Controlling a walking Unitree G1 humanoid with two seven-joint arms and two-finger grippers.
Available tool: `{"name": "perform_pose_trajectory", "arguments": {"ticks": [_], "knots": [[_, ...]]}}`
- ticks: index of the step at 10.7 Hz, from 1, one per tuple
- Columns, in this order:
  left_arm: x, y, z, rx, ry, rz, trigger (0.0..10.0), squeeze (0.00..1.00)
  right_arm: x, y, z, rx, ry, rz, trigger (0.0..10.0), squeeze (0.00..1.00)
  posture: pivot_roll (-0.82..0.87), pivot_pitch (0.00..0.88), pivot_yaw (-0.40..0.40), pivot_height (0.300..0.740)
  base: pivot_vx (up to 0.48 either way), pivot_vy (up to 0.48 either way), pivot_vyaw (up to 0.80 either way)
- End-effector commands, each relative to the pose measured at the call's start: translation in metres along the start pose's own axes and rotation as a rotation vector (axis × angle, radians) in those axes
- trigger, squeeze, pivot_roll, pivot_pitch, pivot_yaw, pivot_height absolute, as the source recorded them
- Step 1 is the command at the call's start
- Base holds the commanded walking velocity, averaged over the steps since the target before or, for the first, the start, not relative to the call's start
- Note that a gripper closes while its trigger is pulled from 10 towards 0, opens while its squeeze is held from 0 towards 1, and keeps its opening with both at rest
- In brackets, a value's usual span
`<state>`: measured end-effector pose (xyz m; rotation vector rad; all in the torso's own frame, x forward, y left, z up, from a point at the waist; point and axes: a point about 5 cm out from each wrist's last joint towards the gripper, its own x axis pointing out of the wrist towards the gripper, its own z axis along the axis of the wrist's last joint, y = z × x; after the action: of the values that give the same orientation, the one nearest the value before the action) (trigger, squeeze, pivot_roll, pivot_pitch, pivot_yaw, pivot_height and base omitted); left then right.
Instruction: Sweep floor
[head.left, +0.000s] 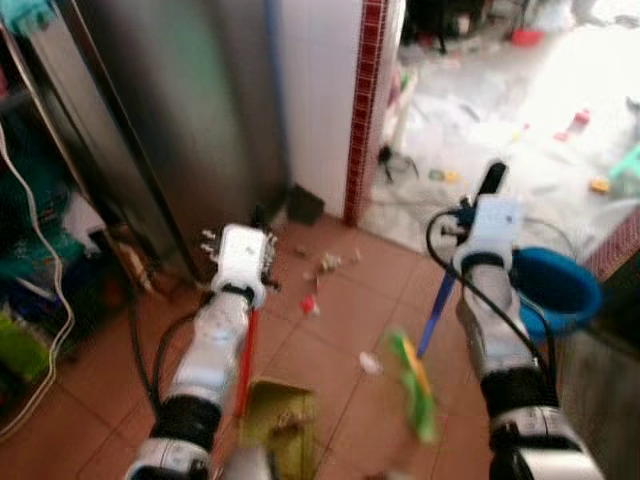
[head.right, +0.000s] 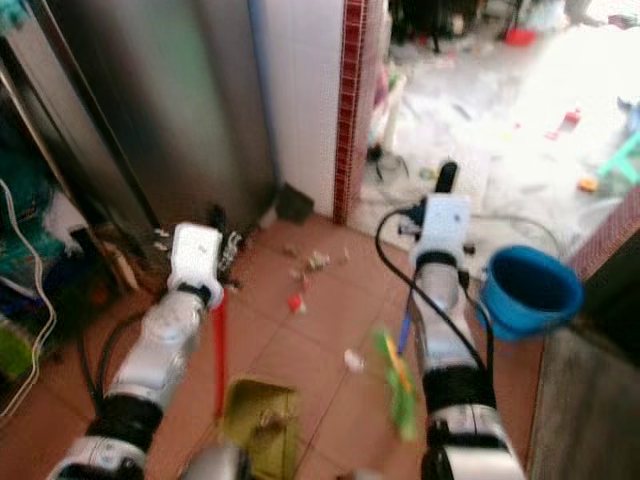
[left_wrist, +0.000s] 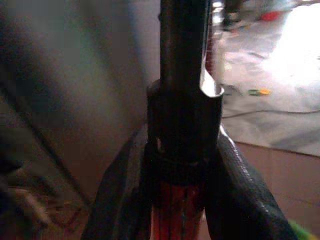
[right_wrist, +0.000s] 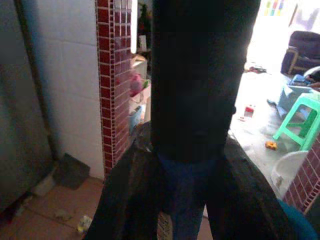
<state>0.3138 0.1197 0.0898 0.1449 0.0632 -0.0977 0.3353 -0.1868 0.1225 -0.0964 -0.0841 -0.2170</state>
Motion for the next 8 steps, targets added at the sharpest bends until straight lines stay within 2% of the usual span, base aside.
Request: {"name": "perform_pose_trajectory", "arguments": {"ticks": [1,2,5,6,7,8], "knots": [[0.0058,0.0069,0.0147,0.044,-0.07,0.042,10.0,0.0,0.0033,0.0025,0.0063,0.004,-0.021,0.008,10.0,0.0,-0.06,0.013,0.002,0.74,0.0,0.0,0.0],[0.0069,0.0111,0.0161,0.032,-0.078,0.074,10.0,0.0,0.003,0.0021,0.0052,0.006,-0.016,0.005,10.0,0.0,-0.07,0.014,0.002,0.74,0.0,0.0,0.0],[0.0071,0.0124,0.023,-0.041,-0.117,0.037,10.0,0.0,0.0038,0.0037,0.0116,0.008,-0.059,0.015,10.0,0.0,-0.06,0.018,0.002,0.74,0.0,0.0,0.0],[0.0071,0.0131,0.0239,-0.041,-0.124,0.039,10.0,0.0,0.0039,0.004,0.012,0.014,-0.057,0.017,10.0,0.0,-0.06,0.02,0.002,0.74,0.0,0.0,0.0],[0.0068,0.014,0.0242,-0.051,-0.13,0.038,10.0,0.0,0.0041,0.004,0.0112,0.021,-0.05,0.019,10.0,0.0,-0.06,0.021,0.002,0.74,0.0,0.0,-0.8],[0.0064,0.0149,0.0242,-0.055,-0.133,0.036,10.0,0.0,0.0039,0.003,0.011,0.015,-0.051,0.015,10.0,0.0,-0.06,0.021,0.002,0.74,0.3,0.315,-0.8]]}}
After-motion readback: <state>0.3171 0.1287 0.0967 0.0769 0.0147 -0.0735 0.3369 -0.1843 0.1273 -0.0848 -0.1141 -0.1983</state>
